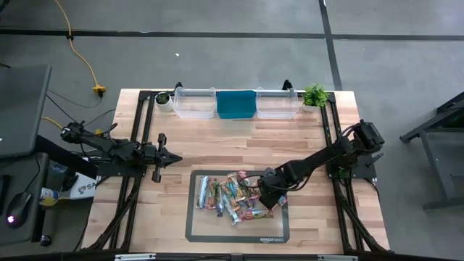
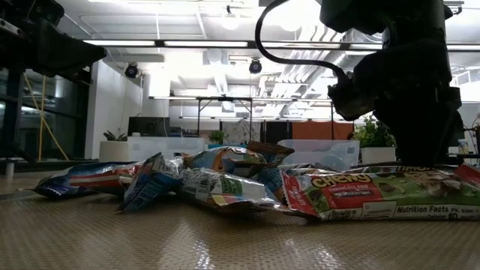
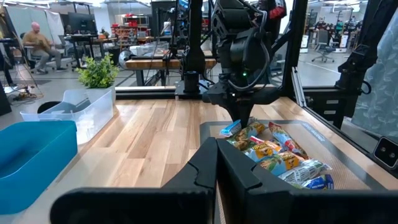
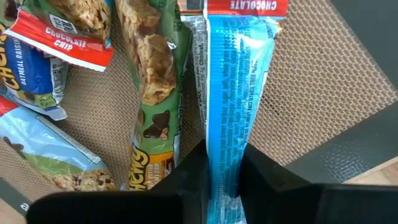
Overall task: Pick and place Granola Bars by type
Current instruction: Put the red granola bar into the right transparent bin
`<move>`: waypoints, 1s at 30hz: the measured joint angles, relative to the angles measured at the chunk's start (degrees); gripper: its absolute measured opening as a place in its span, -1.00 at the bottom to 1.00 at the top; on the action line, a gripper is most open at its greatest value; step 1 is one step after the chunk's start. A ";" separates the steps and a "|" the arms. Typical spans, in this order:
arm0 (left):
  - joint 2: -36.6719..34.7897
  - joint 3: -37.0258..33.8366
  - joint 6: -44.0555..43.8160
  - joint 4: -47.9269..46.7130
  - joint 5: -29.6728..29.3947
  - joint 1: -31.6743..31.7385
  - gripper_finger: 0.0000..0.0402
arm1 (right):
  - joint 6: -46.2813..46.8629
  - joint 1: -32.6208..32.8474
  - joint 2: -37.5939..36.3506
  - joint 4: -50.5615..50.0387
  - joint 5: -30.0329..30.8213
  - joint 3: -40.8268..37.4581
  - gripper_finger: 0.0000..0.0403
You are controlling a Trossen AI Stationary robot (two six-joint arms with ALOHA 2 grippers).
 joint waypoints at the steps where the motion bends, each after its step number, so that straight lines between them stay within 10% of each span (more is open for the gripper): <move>1: -0.01 0.00 0.00 0.00 0.00 0.01 -0.99 | 0.31 0.00 -0.22 0.06 -0.06 0.00 -0.75; 14: 0.00 0.01 0.00 0.00 0.00 -0.01 -0.99 | 2.71 -1.17 -13.17 1.12 8.72 0.09 -0.77; 30: -0.02 0.00 0.00 0.00 0.00 -0.01 -0.99 | -14.84 -9.94 -28.89 22.32 33.83 0.09 -0.77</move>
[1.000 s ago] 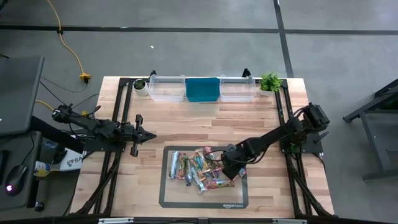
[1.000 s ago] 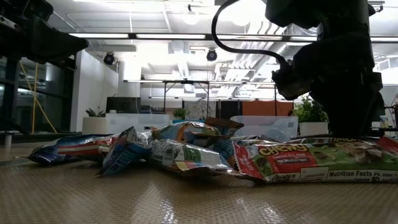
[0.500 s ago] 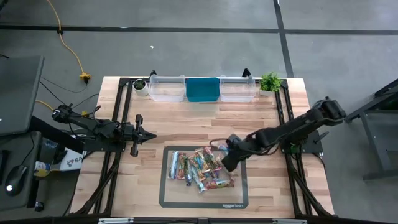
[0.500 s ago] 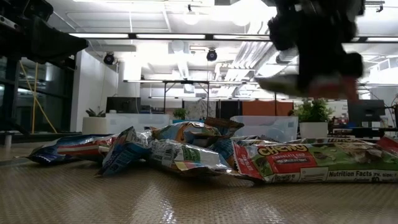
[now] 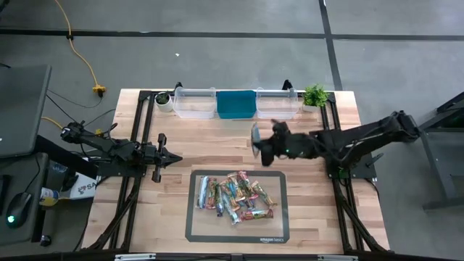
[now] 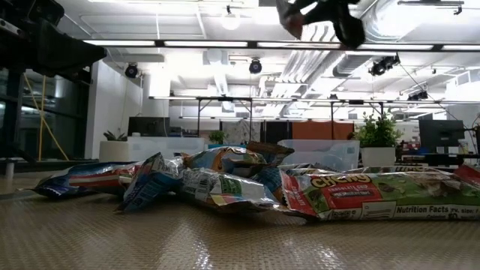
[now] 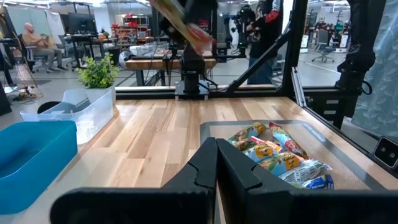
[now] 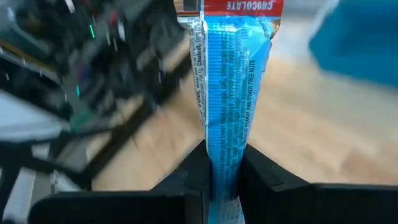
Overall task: Pick and place Granola Bars by type
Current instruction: Put the red granola bar into the right transparent bin
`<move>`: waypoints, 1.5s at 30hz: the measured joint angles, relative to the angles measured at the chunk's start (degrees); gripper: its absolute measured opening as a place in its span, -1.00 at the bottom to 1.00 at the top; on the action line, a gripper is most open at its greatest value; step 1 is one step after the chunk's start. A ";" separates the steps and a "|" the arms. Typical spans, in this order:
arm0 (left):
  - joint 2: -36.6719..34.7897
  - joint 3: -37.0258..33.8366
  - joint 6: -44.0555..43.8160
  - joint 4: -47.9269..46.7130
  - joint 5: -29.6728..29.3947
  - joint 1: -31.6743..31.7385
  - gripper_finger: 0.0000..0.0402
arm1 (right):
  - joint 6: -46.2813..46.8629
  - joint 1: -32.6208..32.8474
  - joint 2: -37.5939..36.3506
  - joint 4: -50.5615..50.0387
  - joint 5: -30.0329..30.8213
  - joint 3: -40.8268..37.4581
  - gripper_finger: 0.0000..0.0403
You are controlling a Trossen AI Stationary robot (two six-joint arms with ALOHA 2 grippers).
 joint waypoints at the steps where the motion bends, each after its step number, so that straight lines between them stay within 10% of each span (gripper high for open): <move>1: 0.01 -0.01 0.00 0.00 0.00 0.01 -0.99 | -1.47 -0.89 -0.18 1.31 0.80 0.00 -0.77; 14: 0.00 0.01 0.00 0.00 0.00 0.02 -0.99 | -15.72 -15.90 -0.26 7.25 12.80 0.00 -0.77; 29: 0.00 -0.01 0.00 0.00 0.00 0.02 -0.99 | -41.10 -38.00 -0.24 11.21 -14.60 0.00 -0.76; 45: 0.02 0.00 0.00 0.00 0.00 0.01 -0.99 | -54.75 -50.28 5.20 -4.77 -26.86 -0.02 -0.76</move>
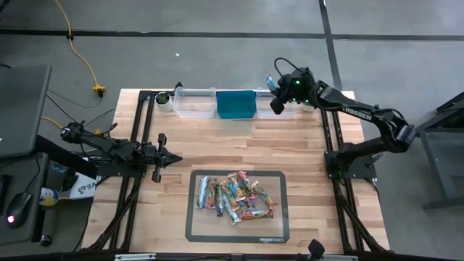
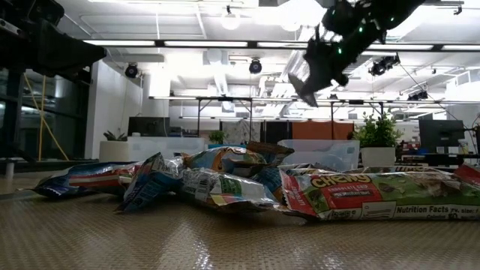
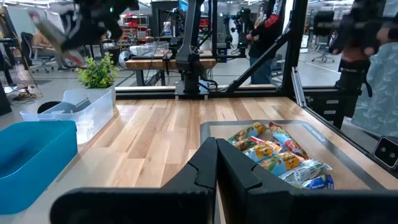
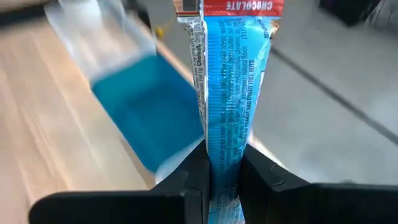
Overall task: Pick and place Granola Bars by type
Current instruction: Put the red granola bar into the right transparent bin
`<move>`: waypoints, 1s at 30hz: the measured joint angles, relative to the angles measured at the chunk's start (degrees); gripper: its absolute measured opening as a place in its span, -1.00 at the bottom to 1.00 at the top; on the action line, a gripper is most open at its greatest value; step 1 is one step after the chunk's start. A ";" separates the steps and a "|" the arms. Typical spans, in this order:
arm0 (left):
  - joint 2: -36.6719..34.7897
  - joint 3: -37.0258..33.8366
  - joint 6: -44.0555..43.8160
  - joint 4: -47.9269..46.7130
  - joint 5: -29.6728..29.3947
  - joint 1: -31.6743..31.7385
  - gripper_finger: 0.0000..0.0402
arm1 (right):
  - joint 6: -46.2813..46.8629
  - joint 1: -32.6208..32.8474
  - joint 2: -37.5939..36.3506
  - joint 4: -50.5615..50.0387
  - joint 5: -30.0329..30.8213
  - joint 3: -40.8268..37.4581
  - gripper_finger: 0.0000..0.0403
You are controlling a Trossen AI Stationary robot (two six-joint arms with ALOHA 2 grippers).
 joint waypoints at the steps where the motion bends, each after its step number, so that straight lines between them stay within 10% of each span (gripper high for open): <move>1: -0.02 -0.01 0.00 0.00 0.00 -0.01 -0.99 | -1.17 -0.34 0.77 -1.09 0.00 0.00 -0.76; 17: 0.00 -0.01 0.00 0.00 0.00 0.01 -0.99 | -19.44 -3.23 9.54 -7.39 8.59 0.45 -0.76; 30: -0.01 -0.01 0.00 0.00 0.00 0.00 -0.99 | -29.03 -3.19 22.59 -27.12 12.00 18.71 -0.76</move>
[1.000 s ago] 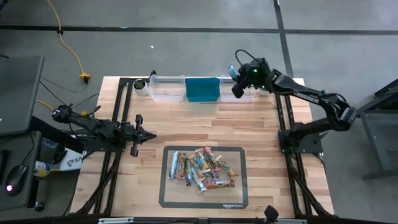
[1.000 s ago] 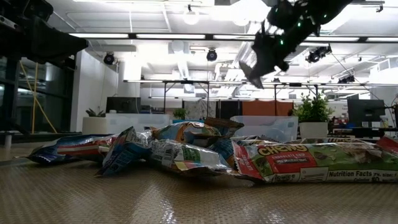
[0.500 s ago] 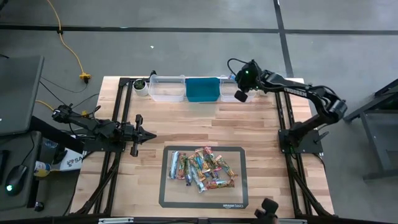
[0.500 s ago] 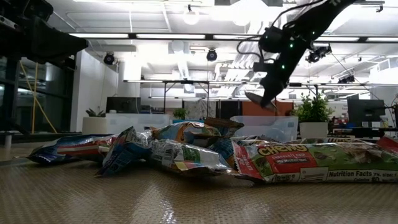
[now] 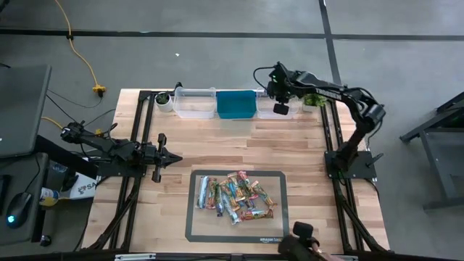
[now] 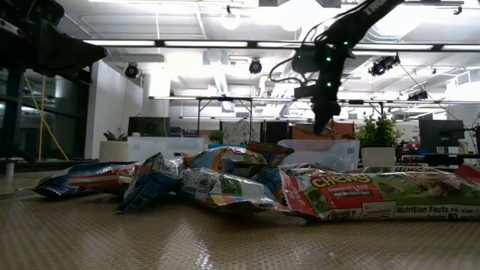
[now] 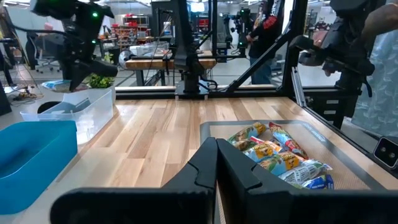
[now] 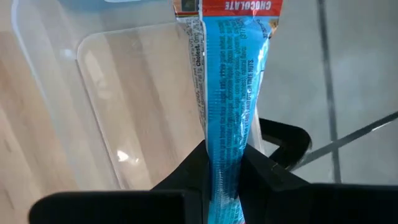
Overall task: Pick and place Granola Bars by type
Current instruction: Put the red granola bar into the right transparent bin
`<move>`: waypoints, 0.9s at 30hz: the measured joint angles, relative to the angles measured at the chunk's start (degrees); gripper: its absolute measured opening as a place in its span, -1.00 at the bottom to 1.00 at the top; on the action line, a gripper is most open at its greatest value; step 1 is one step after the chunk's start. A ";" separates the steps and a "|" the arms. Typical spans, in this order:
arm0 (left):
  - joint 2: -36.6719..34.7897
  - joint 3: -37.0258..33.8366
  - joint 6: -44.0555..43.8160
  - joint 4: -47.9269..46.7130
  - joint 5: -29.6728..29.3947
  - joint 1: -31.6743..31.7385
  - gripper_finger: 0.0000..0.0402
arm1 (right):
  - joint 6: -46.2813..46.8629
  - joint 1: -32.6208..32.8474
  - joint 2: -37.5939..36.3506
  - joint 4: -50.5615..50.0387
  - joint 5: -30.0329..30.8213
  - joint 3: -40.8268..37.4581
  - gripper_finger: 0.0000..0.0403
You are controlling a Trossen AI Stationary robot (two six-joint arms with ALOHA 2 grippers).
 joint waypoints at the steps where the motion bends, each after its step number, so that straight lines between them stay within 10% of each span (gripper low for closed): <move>1: -0.01 0.01 0.00 0.00 0.00 -0.01 -0.99 | -0.01 0.02 1.18 -1.67 -0.62 1.58 -0.76; 27: 0.01 0.01 0.00 0.00 0.00 -0.01 -0.99 | -7.56 1.76 10.44 -16.00 -5.32 8.00 -0.76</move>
